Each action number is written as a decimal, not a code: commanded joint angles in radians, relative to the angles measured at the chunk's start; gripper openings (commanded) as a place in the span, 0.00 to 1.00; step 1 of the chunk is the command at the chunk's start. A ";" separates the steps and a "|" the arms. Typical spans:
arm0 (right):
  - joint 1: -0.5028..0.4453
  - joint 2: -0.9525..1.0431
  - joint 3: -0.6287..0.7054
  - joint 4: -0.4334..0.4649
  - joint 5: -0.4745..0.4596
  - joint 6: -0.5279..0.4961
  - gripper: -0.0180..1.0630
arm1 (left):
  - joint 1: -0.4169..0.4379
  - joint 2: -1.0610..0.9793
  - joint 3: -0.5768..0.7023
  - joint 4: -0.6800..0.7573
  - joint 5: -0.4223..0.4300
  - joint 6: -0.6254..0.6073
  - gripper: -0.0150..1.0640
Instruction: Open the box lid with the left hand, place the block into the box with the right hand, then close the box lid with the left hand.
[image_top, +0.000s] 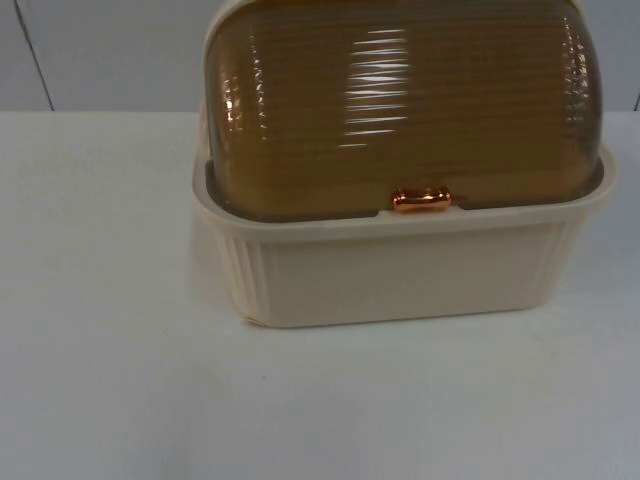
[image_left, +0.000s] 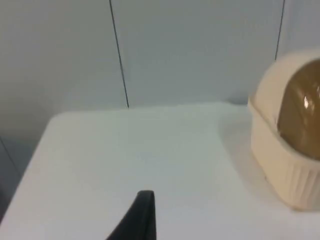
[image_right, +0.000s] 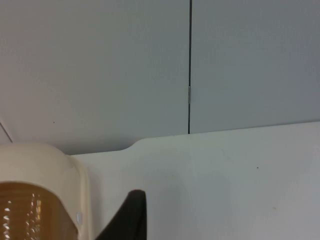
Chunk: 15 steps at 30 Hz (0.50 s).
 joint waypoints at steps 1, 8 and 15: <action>0.003 -0.001 0.040 -0.004 0.001 0.003 0.97 | 0.001 0.000 0.043 0.001 -0.003 -0.008 0.97; 0.003 -0.001 0.131 -0.020 -0.003 0.003 0.97 | 0.001 0.000 0.144 0.005 -0.007 -0.008 0.97; 0.003 -0.001 0.153 -0.020 -0.043 0.005 0.97 | 0.001 0.000 0.201 0.005 -0.011 -0.008 0.97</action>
